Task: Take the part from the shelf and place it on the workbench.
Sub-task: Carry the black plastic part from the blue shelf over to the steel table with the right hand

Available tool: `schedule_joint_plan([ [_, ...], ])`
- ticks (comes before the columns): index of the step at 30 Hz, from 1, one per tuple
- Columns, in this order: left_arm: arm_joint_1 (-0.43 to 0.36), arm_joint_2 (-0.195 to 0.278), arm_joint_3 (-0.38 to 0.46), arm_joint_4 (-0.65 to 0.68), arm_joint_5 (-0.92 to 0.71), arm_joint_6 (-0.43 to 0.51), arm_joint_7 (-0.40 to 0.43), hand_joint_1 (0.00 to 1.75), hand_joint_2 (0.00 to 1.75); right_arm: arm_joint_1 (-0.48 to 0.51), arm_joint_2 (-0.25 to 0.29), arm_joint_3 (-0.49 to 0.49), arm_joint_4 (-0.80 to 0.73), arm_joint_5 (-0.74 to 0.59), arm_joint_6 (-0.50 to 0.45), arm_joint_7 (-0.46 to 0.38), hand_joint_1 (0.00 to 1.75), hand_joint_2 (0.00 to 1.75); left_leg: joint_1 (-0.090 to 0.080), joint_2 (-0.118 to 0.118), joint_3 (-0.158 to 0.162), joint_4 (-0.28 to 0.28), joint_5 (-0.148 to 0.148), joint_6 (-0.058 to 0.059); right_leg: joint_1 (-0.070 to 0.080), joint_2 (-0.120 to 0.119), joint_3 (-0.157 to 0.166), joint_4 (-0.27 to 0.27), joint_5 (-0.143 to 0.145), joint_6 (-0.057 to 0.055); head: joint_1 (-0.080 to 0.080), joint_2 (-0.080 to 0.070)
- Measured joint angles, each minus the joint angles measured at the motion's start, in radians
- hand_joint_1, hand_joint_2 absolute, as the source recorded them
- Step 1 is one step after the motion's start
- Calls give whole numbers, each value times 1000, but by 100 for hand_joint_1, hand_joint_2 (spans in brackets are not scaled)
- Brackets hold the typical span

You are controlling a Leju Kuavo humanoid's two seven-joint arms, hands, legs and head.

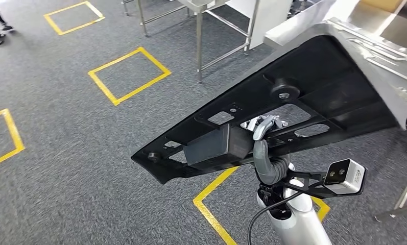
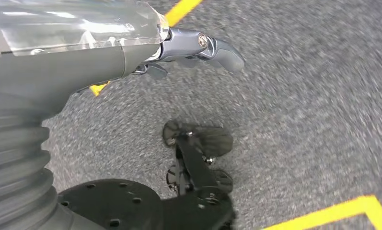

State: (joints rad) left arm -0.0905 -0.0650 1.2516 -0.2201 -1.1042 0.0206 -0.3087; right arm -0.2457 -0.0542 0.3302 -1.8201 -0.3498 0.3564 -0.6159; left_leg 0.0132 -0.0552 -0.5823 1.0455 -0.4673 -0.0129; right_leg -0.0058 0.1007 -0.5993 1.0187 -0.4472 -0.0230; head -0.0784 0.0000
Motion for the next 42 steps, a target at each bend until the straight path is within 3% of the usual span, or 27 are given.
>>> schedule_joint_plan([
  [2,-1,1,0,0,-1,0,0,0,175,1,0,0,1,-1,0,0,171,175,-2,-15,14,-33,2,5,-3,21,-7,0,4,13,0,0],
  [4,-4,0,0,0,-1,0,0,0,175,2,0,-2,2,-2,0,0,171,175,-1,4,18,-42,9,14,-5,32,-10,-1,6,27,0,0],
  [6,-7,0,0,0,-1,0,-1,0,175,1,0,-4,3,-6,0,-1,171,175,3,28,22,-54,16,27,0,-9,-30,40,-23,36,0,0],
  [8,-4,-1,0,0,-1,0,0,0,175,1,0,-6,6,-8,0,-3,171,175,0,53,24,-59,18,34,1,-68,-86,160,-89,43,0,0],
  [10,0,-1,0,0,-2,0,0,0,175,5,-1,-8,12,-9,1,-4,171,175,-2,80,23,-58,16,36,-4,-89,-139,271,-128,49,0,0],
  [11,0,-1,0,0,-2,0,1,0,175,7,-1,-9,15,-9,1,-4,171,175,-3,93,23,-58,15,35,-6,-94,-142,278,-120,51,0,0],
  [12,-1,-2,0,0,-3,0,1,0,175,8,-1,-10,17,-9,1,-4,171,175,-3,105,23,-57,14,34,-7,-101,-123,243,-95,52,0,0],
  [14,-2,-4,0,0,-5,-1,1,0,175,8,-2,-12,20,-9,2,-5,171,175,-5,126,27,-54,10,28,-6,-139,-45,99,-36,49,0,0],
  [16,-3,-6,0,0,-6,-1,0,0,175,8,-2,-13,20,-9,3,-7,171,175,-10,144,29,-50,4,18,1,-168,5,3,-9,37,0,0],
  [17,-3,-6,-1,0,-7,-1,0,0,175,8,-2,-14,20,-10,4,-7,171,175,-12,153,31,-49,1,12,5,-167,7,-7,-10,31,0,0],
  [19,-5,-6,-1,0,-7,-1,0,0,175,10,-3,-17,21,-10,4,-8,171,175,-11,166,34,-47,-5,1,4,-143,5,-9,-6,19,0,0],
  [21,-7,-5,-1,0,-7,-1,0,0,175,12,-4,-19,22,-11,5,-10,171,175,-6,129,23,-8,-35,-10,-2,-122,7,-14,0,7,0,0],
  [23,-5,-5,-2,0,-6,-2,0,0,175,13,-4,-20,25,-12,8,-11,171,175,-3,77,-27,108,-99,-16,-3,-101,7,-15,2,-1,0,0],
  [25,-1,-5,-2,0,-4,-2,0,0,175,15,-4,-20,30,-12,12,-12,171,175,-2,65,-87,233,-147,-18,-1,-75,7,-14,3,-3,0,0],
  [26,0,-5,-2,0,-4,-2,0,0,175,16,-4,-20,33,-12,14,-12,171,175,-2,65,-101,255,-143,-18,0,-62,7,-13,3,-4,0,0],
  [27,0,-5,-2,0,-4,-2,0,0,175,17,-4,-20,35,-12,16,-12,171,175,-2,63,-94,232,-118,-15,1,-48,7,-12,3,-3,0,0],
  [28,0,-4,-2,0,-4,-2,0,0,175,17,-4,-20,37,-12,17,-13,171,175,-2,56,-70,173,-78,-12,1,-35,8,-10,3,-2,0,0],
  [30,-1,-4,-2,0,-4,-2,0,0,175,17,-4,-20,39,-12,20,-13,171,175,0,10,-10,29,-13,-3,0,-11,6,-5,1,3,0,0],
  [32,-1,-3,-2,0,-4,-2,1,0,175,17,-4,-20,41,-12,21,-14,171,175,-1,-23,16,-33,2,4,-4,9,-2,-3,4,14,0,0],
  [34,-3,-4,-2,0,-4,-2,1,0,175,19,-4,-20,42,-13,21,-14,171,175,-1,-6,19,-39,5,13,-7,29,-7,-6,8,29,0,0],
  [35,-4,-5,-2,0,-4,-2,1,0,175,19,-4,-21,42,-13,21,-14,171,175,1,5,21,-45,9,20,-5,24,-10,-2,5,34,0,0],
  [37,-5,-6,-2,0,-4,-2,0,0,175,17,-5,-23,42,-13,21,-15,171,175,7,32,25,-59,16,33,0,-23,-38,54,-33,43,0,0],
  [38,-4,-6,-2,0,-4,-2,0,0,175,17,-5,-23,43,-13,21,-15,171,175,5,44,26,-61,16,37,-1,-56,-67,113,-66,46,0,0],
  [40,-1,-5,-1,0,-3,-2,0,0,175,18,-5,-24,45,-13,21,-15,171,175,3,71,25,-60,15,39,-6,-87,-130,245,-122,54,0,0],
  [41,0,-5,-1,0,-3,-2,0,0,175,20,-5,-24,47,-13,20,-15,171,175,2,85,24,-60,14,39,-9,-92,-145,277,-126,57,0,0],
  [42,-1,-6,-1,0,-3,-2,0,0,175,20,-5,-24,49,-13,20,-15,171,175,2,97,24,-59,13,38,-12,-96,-139,269,-112,60,0,0],
])
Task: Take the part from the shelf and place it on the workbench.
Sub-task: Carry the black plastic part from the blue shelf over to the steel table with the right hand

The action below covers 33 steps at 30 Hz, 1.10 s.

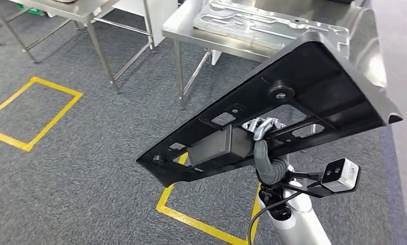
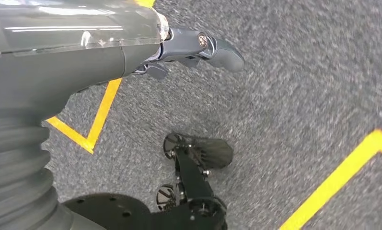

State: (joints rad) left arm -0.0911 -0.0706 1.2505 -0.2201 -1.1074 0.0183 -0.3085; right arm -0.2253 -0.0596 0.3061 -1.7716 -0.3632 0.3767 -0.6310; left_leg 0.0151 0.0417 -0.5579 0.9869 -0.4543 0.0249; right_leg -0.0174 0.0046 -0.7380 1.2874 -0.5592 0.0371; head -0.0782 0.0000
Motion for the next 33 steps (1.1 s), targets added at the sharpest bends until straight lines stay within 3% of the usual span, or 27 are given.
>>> schedule_joint_plan([
  [1,-1,0,0,0,0,0,0,0,175,0,0,0,1,0,0,0,171,175,0,11,1,1,-2,-2,-2,-8,28,-50,29,1,0,0],
  [3,-2,-1,0,0,1,0,1,0,175,-1,0,0,2,0,0,0,171,175,-4,30,5,6,-8,-10,0,-53,111,-196,87,-4,0,0],
  [5,-2,-1,0,0,5,1,4,0,175,-3,0,0,2,0,2,0,171,175,-9,47,9,10,-15,-21,8,-81,152,-275,107,-16,0,0],
  [8,-4,0,1,0,13,2,11,0,175,-3,-1,-1,2,0,3,-1,171,175,-8,66,15,12,-22,-38,10,-53,149,-283,109,-34,0,0],
  [10,-6,1,3,0,21,1,16,0,175,-5,-1,-1,2,0,4,-2,171,175,-3,29,-4,60,-57,-49,3,-32,151,-290,115,-46,0,0],
  [12,-3,1,9,0,29,1,24,0,175,-6,0,-1,5,0,5,-2,171,175,0,-19,-62,187,-124,-55,2,-9,151,-292,118,-52,0,0],
  [13,-1,1,12,0,32,1,29,0,175,-6,0,-1,7,0,6,-2,171,175,0,-28,-95,255,-150,-57,3,4,150,-291,118,-53,0,0],
  [14,0,1,15,0,35,0,33,0,175,-5,0,-1,9,0,6,-2,171,175,0,-31,-116,296,-157,-58,4,18,150,-290,118,-54,0,0],
  [15,2,1,18,0,36,0,36,0,175,-5,0,-1,12,0,7,-3,171,175,1,-32,-121,299,-145,-58,4,32,150,-288,118,-53,0,0],
  [17,1,2,22,0,39,-2,39,0,175,-5,0,-1,17,0,7,-4,171,175,3,-45,-78,194,-72,-55,3,59,151,-284,116,-50,0,0],
  [19,0,4,25,0,40,-6,42,0,175,-6,1,-1,19,3,5,-7,171,175,7,-80,-27,71,-22,-48,4,79,148,-277,113,-42,0,0],
  [21,-2,4,28,0,42,-13,45,0,175,-7,2,-1,21,12,1,-9,171,175,6,-100,-13,34,-19,-38,5,92,140,-273,114,-30,0,0],
  [23,-5,4,29,0,43,-25,46,0,175,-6,2,-1,21,22,-3,-10,171,175,7,-92,-11,28,-14,-25,3,98,136,-273,114,-17,0,0],
  [25,-5,4,29,0,43,-35,45,0,175,-7,2,-1,20,27,-8,-11,171,175,10,-82,-7,21,-9,-9,4,65,121,-237,89,-8,0,0],
  [27,-3,5,29,0,43,-38,43,0,175,-7,2,-1,20,30,-14,-12,171,175,7,-71,-5,17,-9,-1,4,21,67,-123,28,-3,0,0],
  [29,0,6,29,0,43,-39,43,0,175,-4,2,-1,21,33,-16,-12,171,175,4,-60,-5,18,-10,1,3,5,6,-4,-14,1,0,0],
  [30,0,7,30,0,42,-39,43,0,175,-3,2,-1,22,34,-17,-12,171,175,3,-55,-4,18,-12,1,3,3,-2,11,-8,1,0,0],
  [31,0,7,30,0,42,-40,43,0,175,-2,2,-1,23,34,-16,-12,171,175,2,-52,-2,18,-13,0,3,2,10,-15,16,0,0,0],
  [33,-1,7,30,0,42,-40,43,0,175,-2,2,-1,24,36,-15,-14,171,175,2,-49,4,19,-18,-4,4,-3,82,-154,84,-8,0,0],
])
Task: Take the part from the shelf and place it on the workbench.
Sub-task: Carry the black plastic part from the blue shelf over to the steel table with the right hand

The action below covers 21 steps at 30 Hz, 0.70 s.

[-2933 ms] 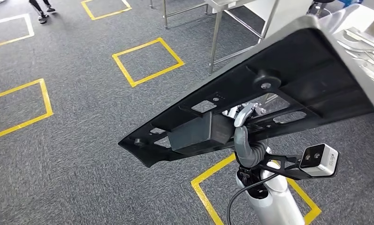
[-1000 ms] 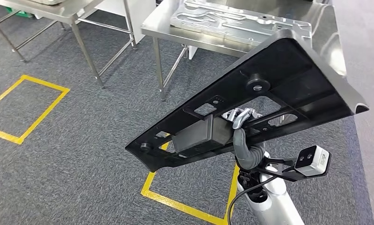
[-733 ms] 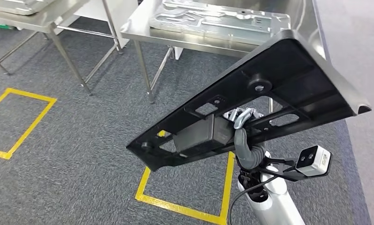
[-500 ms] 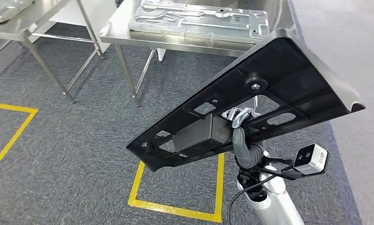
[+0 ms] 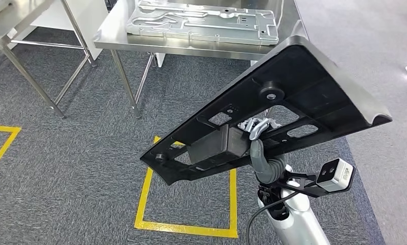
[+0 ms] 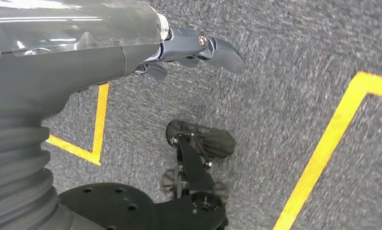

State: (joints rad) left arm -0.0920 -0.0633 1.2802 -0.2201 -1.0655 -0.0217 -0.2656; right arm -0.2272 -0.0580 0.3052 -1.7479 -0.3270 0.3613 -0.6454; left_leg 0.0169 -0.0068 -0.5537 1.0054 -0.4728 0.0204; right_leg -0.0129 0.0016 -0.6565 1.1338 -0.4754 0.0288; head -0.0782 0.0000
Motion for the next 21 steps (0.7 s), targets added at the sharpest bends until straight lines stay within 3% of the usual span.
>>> schedule_joint_plan([
  [2,-1,0,0,0,0,0,-1,0,175,-1,0,0,0,2,1,-3,171,175,-4,1,3,2,-6,-9,6,-5,53,-104,29,-11,0,0],
  [4,-1,0,0,0,1,1,-2,0,175,-2,0,0,2,3,2,-6,171,175,-6,3,5,1,-11,-20,11,-4,61,-122,24,-21,0,0],
  [7,-3,2,0,0,1,2,-3,0,175,-3,1,0,3,4,2,-9,171,175,-5,5,-2,28,-31,-36,3,-2,73,-132,23,-37,0,0],
  [8,-3,2,0,0,1,2,-3,0,175,-4,1,0,3,4,3,-10,171,175,-4,6,-23,73,-54,-40,1,-2,79,-135,20,-43,0,0],
  [10,-2,2,0,0,0,1,-4,0,175,-4,1,0,4,4,3,-13,171,175,-3,6,-95,209,-109,-48,2,-2,86,-136,12,-50,0,0],
  [11,-1,2,0,0,0,1,-4,0,175,-4,1,0,5,4,4,-14,171,175,-2,6,-130,268,-124,-51,2,-1,90,-136,7,-51,0,0],
  [12,0,2,0,0,0,1,-5,0,175,-3,1,0,6,4,4,-14,171,175,-2,6,-152,296,-119,-53,3,1,96,-135,2,-51,0,0],
  [13,1,3,0,0,0,1,-5,0,175,-2,1,0,7,4,4,-15,171,175,-2,6,-155,285,-94,-54,2,3,103,-135,-4,-50,0,0],
  [15,1,4,0,0,0,1,-7,0,175,-2,1,0,8,4,4,-15,171,175,0,6,-112,165,-8,-50,2,5,124,-135,-20,-43,0,0],
  [16,1,5,1,0,0,1,-7,0,175,-3,1,0,9,4,4,-16,171,175,-2,5,-84,102,21,-46,3,6,132,-133,-28,-38,0,0],
  [18,0,6,1,0,0,1,-9,0,175,-4,1,0,9,5,2,-16,171,175,-5,4,-52,31,32,-31,6,9,139,-131,-38,-27,0,0],
  [21,0,6,1,0,0,1,-10,0,175,-6,2,0,8,6,1,-15,171,175,-5,3,-39,16,15,-7,7,9,139,-120,-40,-12,0,0],
])
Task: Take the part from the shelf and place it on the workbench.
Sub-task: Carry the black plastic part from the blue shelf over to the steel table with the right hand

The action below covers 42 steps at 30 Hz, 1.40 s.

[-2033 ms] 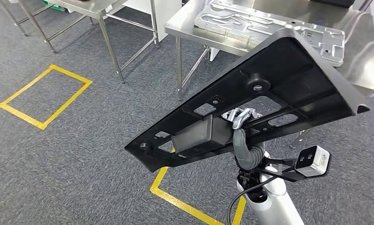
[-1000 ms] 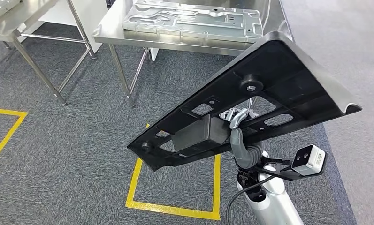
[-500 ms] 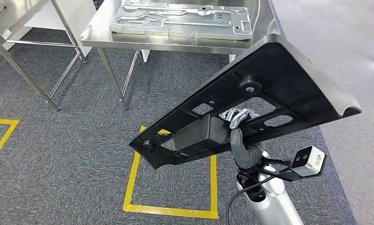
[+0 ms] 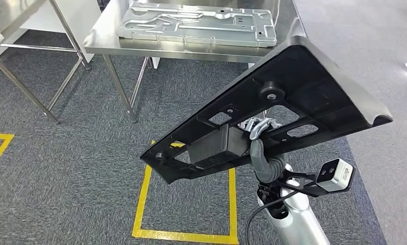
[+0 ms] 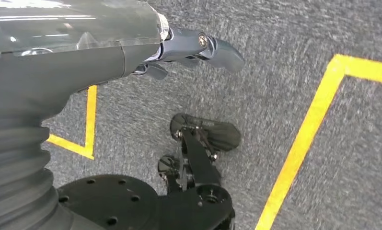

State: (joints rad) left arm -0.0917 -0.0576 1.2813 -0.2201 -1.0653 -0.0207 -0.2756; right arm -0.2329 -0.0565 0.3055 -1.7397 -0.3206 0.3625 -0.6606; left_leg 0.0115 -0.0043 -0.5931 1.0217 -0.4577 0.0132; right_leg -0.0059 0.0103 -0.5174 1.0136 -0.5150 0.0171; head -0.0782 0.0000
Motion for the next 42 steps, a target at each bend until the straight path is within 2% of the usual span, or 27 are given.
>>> schedule_joint_plan([
  [2,0,0,0,0,0,0,-1,0,175,-2,0,0,-1,0,0,0,171,175,3,-1,18,-8,-7,13,-1,-3,-32,62,-13,8,0,0],
  [5,-1,1,0,0,-1,-1,-2,0,175,-1,0,-1,-1,0,0,0,171,175,1,0,41,-12,-26,22,-4,-5,-158,245,-72,16,0,0],
  [6,0,1,0,0,-1,-1,-2,0,175,2,0,-1,-1,0,-1,0,171,175,0,-1,52,-12,-35,23,-5,-5,-193,280,-78,16,0,0],
  [7,1,1,0,0,-1,-1,-2,0,175,4,0,-1,-1,0,-1,0,171,175,-1,-2,64,-12,-44,22,-5,-5,-211,280,-66,15,0,0],
  [8,2,2,0,0,-1,-1,-2,0,175,5,0,-1,-1,0,-1,0,171,175,-2,-2,79,-12,-55,21,-5,-5,-211,246,-34,12,0,0],
  [10,4,1,0,0,-1,-1,-3,0,175,5,0,-1,-1,0,-1,0,171,175,-3,-2,111,-14,-78,18,-1,-7,-180,119,64,1,0,0],
  [12,2,0,0,0,-1,-2,-4,0,175,5,0,-2,-2,0,0,1,171,175,-3,-2,128,-18,-97,9,9,-10,-160,34,115,-12,1,0],
  [15,-1,0,0,0,-1,-3,-5,0,175,5,3,-3,-6,2,1,3,171,175,-4,2,142,-14,-99,-11,14,-9,-144,12,114,-30,2,0],
  [16,-2,1,0,0,-1,-3,-5,0,175,5,4,-4,-8,3,1,3,171,175,-5,4,141,5,-93,-15,11,-8,-130,4,109,-34,2,0],
  [17,-4,2,0,0,-1,-3,-6,0,175,3,6,-4,-9,3,2,3,171,175,-6,5,126,37,-89,-19,7,-8,-114,-3,103,-39,1,0],
  [19,-6,4,0,0,-1,-3,-7,0,175,2,10,-5,-12,4,3,3,171,175,-4,7,56,147,-106,-26,5,-9,-86,-12,87,-44,1,0],
  [21,-3,4,0,0,-1,-4,-7,0,175,3,12,-5,-12,6,3,3,171,175,-1,6,-28,241,-162,-32,5,-7,-64,-13,68,-46,2,0],
  [22,-1,4,0,0,-1,-4,-7,0,175,4,13,-5,-12,6,4,3,171,175,0,6,-56,255,-183,-35,4,-5,-51,-13,57,-45,2,0],
  [23,2,4,0,0,-1,-4,-7,0,175,5,14,-5,-13,6,5,3,171,175,1,6,-69,238,-182,-38,4,-1,-36,-13,45,-44,2,0],
  [24,3,5,0,0,-1,-4,-7,0,175,6,15,-6,-14,3,8,3,171,175,1,5,-70,194,-153,-39,3,3,-20,-13,33,-41,2,0],
  [27,9,6,0,0,-3,-2,-7,0,175,7,19,-9,-16,-14,22,3,171,175,4,-17,-55,38,16,-34,2,13,16,-10,1,-30,2,0],
  [28,11,6,0,0,-3,-2,-7,0,175,7,19,-9,-16,-18,24,3,171,175,4,-24,-54,18,48,-32,3,15,19,-8,-4,-28,2,0],
  [29,12,6,0,0,-3,-1,-7,0,175,7,19,-10,-16,-20,26,3,171,175,3,-26,-56,14,57,-30,3,16,21,-7,-7,-27,2,0],
  [30,12,6,0,0,-3,-1,-7,0,175,7,19,-10,-16,-20,26,3,171,175,1,-25,-56,14,50,-29,3,17,22,-6,-7,-26,2,0],
  [32,9,6,0,0,-3,1,-6,0,175,10,19,-16,-20,-28,34,0,171,175,-1,-14,-34,4,33,-4,2,15,6,33,-5,-9,2,0],
  [34,4,6,0,0,-2,4,-5,0,175,13,19,-24,-25,-36,47,-6,171,175,-1,2,-3,-8,15,22,0,6,-63,143,-24,10,1,0],
  [36,4,7,0,0,-1,5,-6,0,175,16,19,-27,-24,-39,53,-10,171,175,-2,10,17,-10,-3,25,-1,0,-153,258,-72,15,1,0],
  [37,4,7,0,0,0,6,-6,0,175,18,19,-27,-23,-40,55,-11,171,175,-3,14,29,-10,-14,25,-1,-1,-184,283,-89,15,1,0],
  [38,4,7,0,0,0,6,-6,0,175,20,19,-28,-22,-41,56,-13,171,175,-4,19,44,-10,-25,25,0,-3,-198,276,-86,14,2,0],
  [39,4,7,0,0,0,7,-6,0,175,21,19,-28,-21,-40,56,-14,171,175,-5,23,60,-10,-37,24,1,-6,-197,237,-61,10,2,0],
  [41,4,5,0,0,0,7,-6,0,175,21,19,-28,-20,-33,50,-17,171,175,-8,30,95,-10,-63,20,9,-16,-168,110,42,-6,1,0],
  [42,3,4,0,0,1,7,-7,0,175,21,19,-28,-20,-27,44,-17,171,175,-10,33,106,-11,-74,16,14,-22,-155,60,78,-14,2,0],
])
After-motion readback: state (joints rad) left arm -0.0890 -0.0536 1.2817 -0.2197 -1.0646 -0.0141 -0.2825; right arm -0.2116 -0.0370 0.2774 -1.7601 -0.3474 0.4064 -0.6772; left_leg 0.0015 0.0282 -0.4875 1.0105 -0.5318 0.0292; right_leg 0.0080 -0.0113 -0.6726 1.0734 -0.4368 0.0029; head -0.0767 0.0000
